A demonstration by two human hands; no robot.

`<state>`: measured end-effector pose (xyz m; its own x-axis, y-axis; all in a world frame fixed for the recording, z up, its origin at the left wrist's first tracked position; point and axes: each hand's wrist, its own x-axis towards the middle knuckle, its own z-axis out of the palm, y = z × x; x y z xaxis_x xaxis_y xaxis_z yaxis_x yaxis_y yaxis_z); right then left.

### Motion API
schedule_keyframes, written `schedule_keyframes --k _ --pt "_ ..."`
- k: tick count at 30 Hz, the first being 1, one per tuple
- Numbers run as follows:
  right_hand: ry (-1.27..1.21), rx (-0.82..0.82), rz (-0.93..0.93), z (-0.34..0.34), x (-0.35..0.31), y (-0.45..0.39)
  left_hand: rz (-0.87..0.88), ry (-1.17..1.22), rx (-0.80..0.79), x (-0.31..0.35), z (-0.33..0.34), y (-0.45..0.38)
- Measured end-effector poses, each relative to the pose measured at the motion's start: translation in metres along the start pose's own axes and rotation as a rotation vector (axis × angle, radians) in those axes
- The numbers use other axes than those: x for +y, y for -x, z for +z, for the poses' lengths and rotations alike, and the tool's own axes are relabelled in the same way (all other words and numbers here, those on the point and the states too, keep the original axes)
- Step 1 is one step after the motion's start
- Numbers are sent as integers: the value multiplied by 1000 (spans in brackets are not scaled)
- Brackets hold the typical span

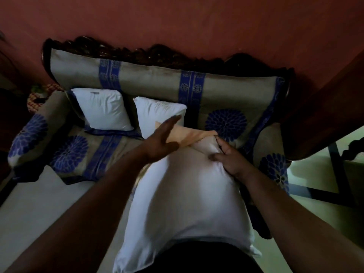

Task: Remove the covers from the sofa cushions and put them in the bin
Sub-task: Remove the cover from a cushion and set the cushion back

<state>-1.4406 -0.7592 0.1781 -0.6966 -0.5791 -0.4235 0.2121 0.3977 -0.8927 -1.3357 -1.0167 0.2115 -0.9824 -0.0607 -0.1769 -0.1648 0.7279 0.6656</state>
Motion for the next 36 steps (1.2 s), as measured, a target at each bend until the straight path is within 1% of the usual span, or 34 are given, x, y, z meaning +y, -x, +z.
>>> schedule_keyframes --k 1,3,4,6,8,10,11,13,15,16,17,19,22,24,26,28,31,33,36 --pt "9 -17 -15 3 -4 -1 52 -76 46 18 5 -11" --pt "-14 -19 -21 10 -5 -2 34 -271 29 38 24 -28" --pt "-49 -20 -17 11 -4 -2 20 -298 17 42 32 -35" --pt "-183 -57 23 8 3 0 42 -273 43 43 39 -45" --pt "-213 -115 83 3 14 4 77 -297 62 41 41 -48" --pt "-165 -127 98 5 24 11 39 -268 30 38 48 -46" --pt "-120 -81 84 8 28 14 14 -258 10 36 53 -45" --pt "11 94 39 13 38 21 -10 -249 -15 31 62 -44" --pt "45 212 25 15 47 26 -52 -166 -2 23 66 -42" --pt "55 213 48 16 49 29 -81 -104 13 20 68 -40" --pt "79 179 70 16 50 30 -97 -41 22 17 69 -39" --pt "144 85 156 16 46 29 -94 71 26 12 75 -41" --pt "205 18 220 12 37 24 -82 195 83 11 81 -46" --pt "253 -4 235 11 30 18 -99 215 128 14 81 -50" --pt "299 19 238 8 26 10 -128 202 202 16 81 -57" --pt "246 60 217 4 22 4 -184 171 235 18 75 -64" --pt "34 116 164 -8 15 1 -266 -10 244 13 57 -71" --pt "-77 150 136 -18 11 2 -272 -77 235 2 46 -72" --pt "-99 179 77 -36 13 2 -235 -207 165 -16 29 -69"
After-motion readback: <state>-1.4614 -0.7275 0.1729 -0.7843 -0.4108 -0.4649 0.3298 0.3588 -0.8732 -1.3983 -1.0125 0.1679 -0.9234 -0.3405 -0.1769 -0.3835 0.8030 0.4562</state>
